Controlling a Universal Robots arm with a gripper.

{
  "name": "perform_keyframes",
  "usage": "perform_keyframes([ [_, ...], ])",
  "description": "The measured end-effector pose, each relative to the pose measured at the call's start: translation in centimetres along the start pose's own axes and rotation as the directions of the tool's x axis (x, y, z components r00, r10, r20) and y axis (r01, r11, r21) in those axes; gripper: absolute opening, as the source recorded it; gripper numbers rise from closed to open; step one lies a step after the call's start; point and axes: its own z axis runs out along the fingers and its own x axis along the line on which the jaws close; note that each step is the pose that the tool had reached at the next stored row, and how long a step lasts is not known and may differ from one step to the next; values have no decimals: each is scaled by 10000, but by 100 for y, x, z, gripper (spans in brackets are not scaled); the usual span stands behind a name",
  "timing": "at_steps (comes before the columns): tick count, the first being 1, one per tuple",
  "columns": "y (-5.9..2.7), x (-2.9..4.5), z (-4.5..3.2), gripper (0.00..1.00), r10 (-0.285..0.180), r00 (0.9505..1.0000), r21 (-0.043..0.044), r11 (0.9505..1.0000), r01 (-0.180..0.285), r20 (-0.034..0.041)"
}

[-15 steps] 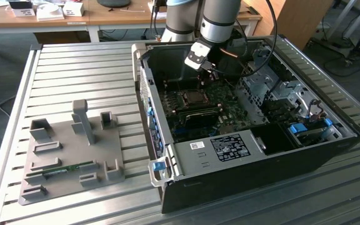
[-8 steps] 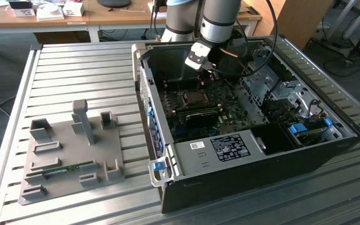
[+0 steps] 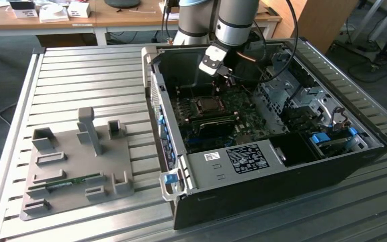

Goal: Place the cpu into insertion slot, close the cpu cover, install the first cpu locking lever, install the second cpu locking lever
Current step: 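Close the cpu cover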

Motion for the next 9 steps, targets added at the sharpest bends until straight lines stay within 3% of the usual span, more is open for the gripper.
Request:
perform_keyframes([
  [9, 0, 0, 0, 11, -19, 10000, 0, 10000, 19, -1],
])
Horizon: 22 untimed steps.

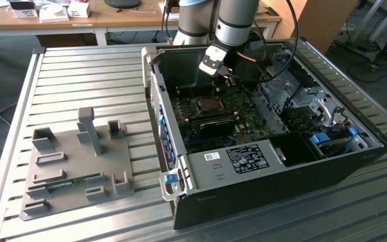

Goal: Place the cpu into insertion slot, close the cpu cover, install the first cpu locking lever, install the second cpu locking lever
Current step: 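Close the cpu cover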

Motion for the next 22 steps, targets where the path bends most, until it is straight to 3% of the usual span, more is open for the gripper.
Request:
perform_keyframes([
  [13, 0, 0, 0, 11, -40, 10000, 2, 10000, 40, -1],
  [22, 0, 0, 0, 11, -783, 9969, 22, 9969, 783, -23],
])
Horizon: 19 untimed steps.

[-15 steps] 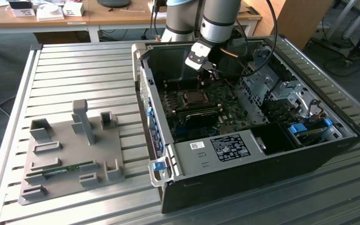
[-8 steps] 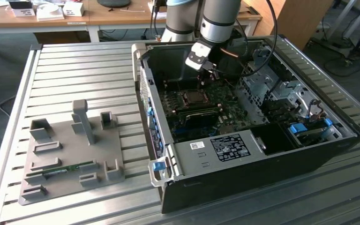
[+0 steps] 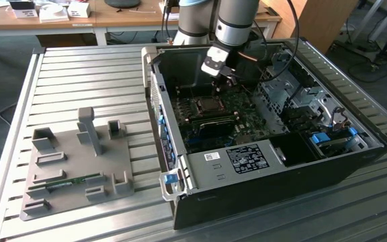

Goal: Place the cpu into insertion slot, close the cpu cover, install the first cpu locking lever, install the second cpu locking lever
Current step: 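Close the cpu cover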

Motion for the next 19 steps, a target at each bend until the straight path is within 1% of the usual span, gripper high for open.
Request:
perform_keyframes([
  [3, 0, 0, 0, 11, -326, 9995, 10, 9995, 326, -9],
  [4, 0, 0, 0, 11, -370, 9993, 10, 9993, 370, -10],
  [12, 0, 0, 0, 11, -401, 9992, 12, 9992, 401, -11],
  [15, 0, 0, 0, 11, -687, 9976, 19, 9976, 687, -21],
  [18, 0, 0, 0, 11, -1025, 9947, 28, 9947, 1025, -31],
  [19, 0, 0, 0, 11, -1046, 9945, 28, 9945, 1046, -31],
])
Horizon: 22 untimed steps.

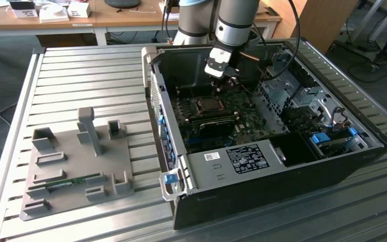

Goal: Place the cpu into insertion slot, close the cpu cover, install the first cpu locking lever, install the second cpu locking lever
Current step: 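Close the cpu cover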

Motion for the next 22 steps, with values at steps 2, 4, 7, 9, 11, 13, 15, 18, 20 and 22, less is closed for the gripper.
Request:
perform_keyframes([
  [2, 0, 0, 0, 11, -1, 10000, 1, 10000, 1, 0],
  [4, 0, 0, 0, 11, -2, 10000, 1, 10000, 2, 0],
  [7, 0, 0, 0, 11, -35, 10000, 2, 10000, 35, -1],
  [9, 0, 0, 0, 11, -150, 9999, 5, 9999, 150, -5],
  [11, 0, 0, 0, 11, -301, 9995, 10, 9995, 301, -8],
  [13, 0, 0, 0, 11, -342, 9994, 11, 9994, 342, -10],
  [15, 0, 0, 0, 11, -343, 9994, 11, 9994, 343, -10],
  [18, 0, 0, 0, 11, -344, 9994, 11, 9994, 344, -10],
  [20, 0, 0, 0, 11, -367, 9993, 11, 9993, 367, -11],
  [22, 0, 0, 0, 11, -466, 9989, 14, 9989, 466, -14],
])
